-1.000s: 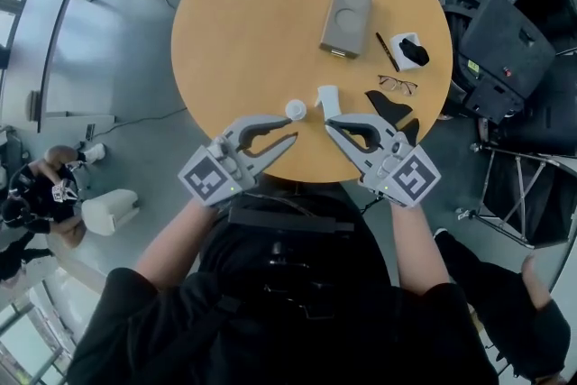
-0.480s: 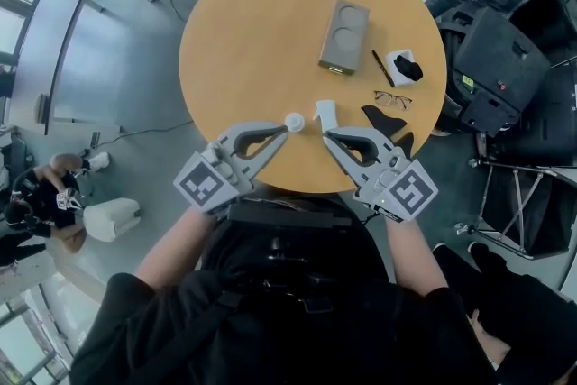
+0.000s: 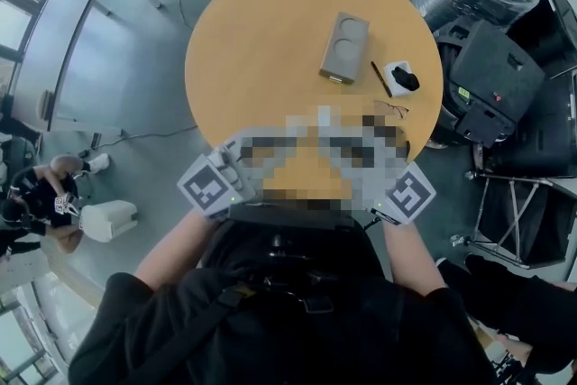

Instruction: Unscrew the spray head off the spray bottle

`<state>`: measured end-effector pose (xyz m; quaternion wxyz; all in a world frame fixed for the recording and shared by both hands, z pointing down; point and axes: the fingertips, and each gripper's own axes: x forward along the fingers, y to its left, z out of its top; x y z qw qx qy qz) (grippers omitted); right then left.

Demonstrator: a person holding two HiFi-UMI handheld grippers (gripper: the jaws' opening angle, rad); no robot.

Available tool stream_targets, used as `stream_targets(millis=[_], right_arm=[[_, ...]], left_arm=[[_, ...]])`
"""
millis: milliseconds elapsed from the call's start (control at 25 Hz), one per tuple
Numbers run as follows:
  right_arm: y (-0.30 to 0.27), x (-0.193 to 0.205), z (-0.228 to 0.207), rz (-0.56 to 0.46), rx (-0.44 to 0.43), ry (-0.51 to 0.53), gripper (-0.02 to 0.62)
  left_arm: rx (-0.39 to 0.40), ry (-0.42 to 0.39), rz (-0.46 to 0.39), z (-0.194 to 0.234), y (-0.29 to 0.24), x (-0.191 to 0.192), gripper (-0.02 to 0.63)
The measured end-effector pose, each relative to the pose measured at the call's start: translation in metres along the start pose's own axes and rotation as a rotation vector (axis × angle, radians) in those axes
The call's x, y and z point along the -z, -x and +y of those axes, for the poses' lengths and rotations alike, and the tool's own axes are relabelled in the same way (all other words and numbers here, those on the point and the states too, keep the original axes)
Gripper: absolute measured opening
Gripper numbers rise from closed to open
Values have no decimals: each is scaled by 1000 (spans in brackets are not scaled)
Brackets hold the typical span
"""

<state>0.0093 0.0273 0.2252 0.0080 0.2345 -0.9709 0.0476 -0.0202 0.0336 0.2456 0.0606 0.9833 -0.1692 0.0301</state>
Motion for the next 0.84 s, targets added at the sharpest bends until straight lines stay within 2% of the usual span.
stream_targets(millis=[840], right_arm=[[1,9,12,24,-24,5,0]], left_arm=[[-36,13,-11,0,4,8,9]])
